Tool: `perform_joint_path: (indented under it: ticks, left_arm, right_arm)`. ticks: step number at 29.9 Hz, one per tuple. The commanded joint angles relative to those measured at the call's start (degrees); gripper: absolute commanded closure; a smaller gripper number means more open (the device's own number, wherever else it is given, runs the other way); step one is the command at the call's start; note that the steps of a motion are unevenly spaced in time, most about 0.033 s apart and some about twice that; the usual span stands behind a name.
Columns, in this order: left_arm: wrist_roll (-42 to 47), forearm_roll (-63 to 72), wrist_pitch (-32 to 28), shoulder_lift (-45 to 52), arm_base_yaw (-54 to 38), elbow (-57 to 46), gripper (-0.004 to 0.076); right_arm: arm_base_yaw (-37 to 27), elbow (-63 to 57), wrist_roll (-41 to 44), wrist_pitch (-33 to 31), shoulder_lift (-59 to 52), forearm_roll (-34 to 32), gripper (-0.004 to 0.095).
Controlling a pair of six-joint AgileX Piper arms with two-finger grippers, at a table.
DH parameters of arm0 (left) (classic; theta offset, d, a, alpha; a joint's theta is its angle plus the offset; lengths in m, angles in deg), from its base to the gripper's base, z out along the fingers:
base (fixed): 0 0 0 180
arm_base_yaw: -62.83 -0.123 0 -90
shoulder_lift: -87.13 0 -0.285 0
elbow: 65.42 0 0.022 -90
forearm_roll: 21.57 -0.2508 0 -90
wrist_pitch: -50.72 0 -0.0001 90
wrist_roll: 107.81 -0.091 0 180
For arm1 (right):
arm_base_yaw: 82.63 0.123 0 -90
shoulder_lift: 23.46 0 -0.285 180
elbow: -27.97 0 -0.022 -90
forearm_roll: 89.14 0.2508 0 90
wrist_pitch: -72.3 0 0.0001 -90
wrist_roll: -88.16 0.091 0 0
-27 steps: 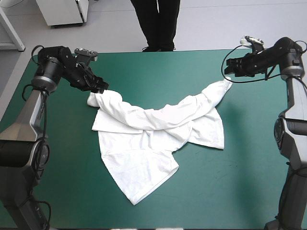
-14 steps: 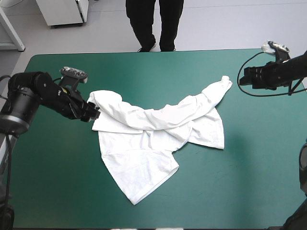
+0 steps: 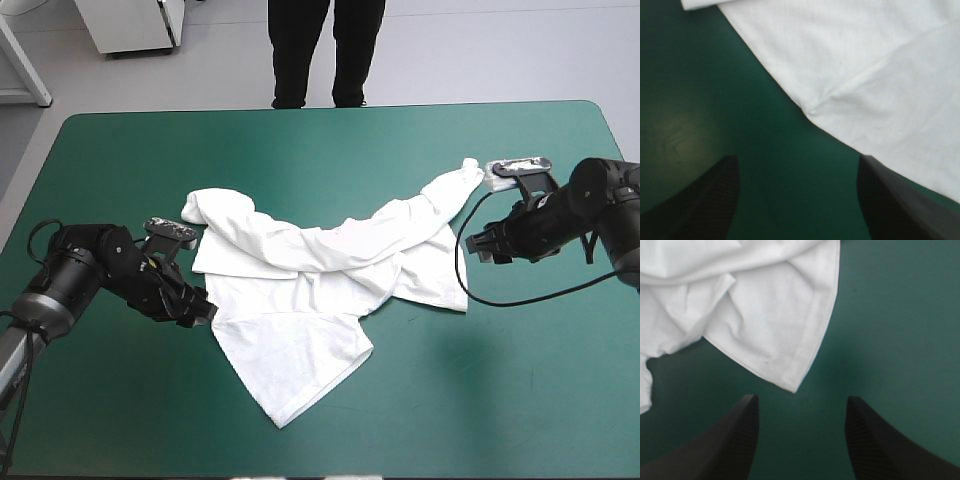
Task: Fold the cloth
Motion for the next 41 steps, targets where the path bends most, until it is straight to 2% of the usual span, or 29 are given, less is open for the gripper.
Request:
perform_joint_path:
  ticks: [1, 8, 18, 23, 25, 29, 30, 34, 41]
  left_arm:
    - [0.46, 0.73, -2.41, -0.41, 1.75, 0.89, 0.0237]
    - [-0.50, 0.80, -7.81, -6.13, 4.52, 0.89, 0.0246]
    - [-0.50, 1.46, -9.30, -15.49, 4.67, 0.89, 0.0259]
    - [-0.50, 2.03, -9.65, -17.19, 4.67, 0.89, 0.0379]
    - [-0.76, 2.90, -9.79, -17.75, 4.67, 0.89, 0.0467]
    - [-5.64, 6.52, -9.79, -18.91, 4.67, 0.89, 0.0707]
    - [-5.65, 6.87, -9.79, -19.14, 4.67, 0.89, 0.0744]
    - [-6.56, 6.89, -9.41, -19.39, 4.67, 0.89, 0.0744]
    - [-6.70, 7.01, -7.97, -19.39, 4.67, 0.89, 0.0744]
  right_arm:
    - [2.35, -1.09, 3.10, 2.67, -2.83, -5.46, 0.0416]
    - [3.29, -2.20, 3.10, 3.49, -2.97, -5.15, 0.0417]
    - [3.29, -2.20, 2.99, 4.01, -2.97, -5.15, 0.0416]
    - [3.29, -2.20, 2.88, 4.83, -2.36, -5.15, 0.0417]
    - [3.29, -2.20, 2.73, 4.83, -1.60, -5.01, 0.0417]
    - [4.90, -2.20, 1.63, 4.34, 0.44, -4.92, 0.0416]
    - [5.60, -2.20, 1.40, 4.23, 1.05, -4.92, 0.0416]
    - [7.84, -2.20, 1.40, 3.96, 4.39, -5.18, 0.0416]
    - [8.01, -2.20, 1.40, 2.69, 12.36, -4.98, 0.0416]
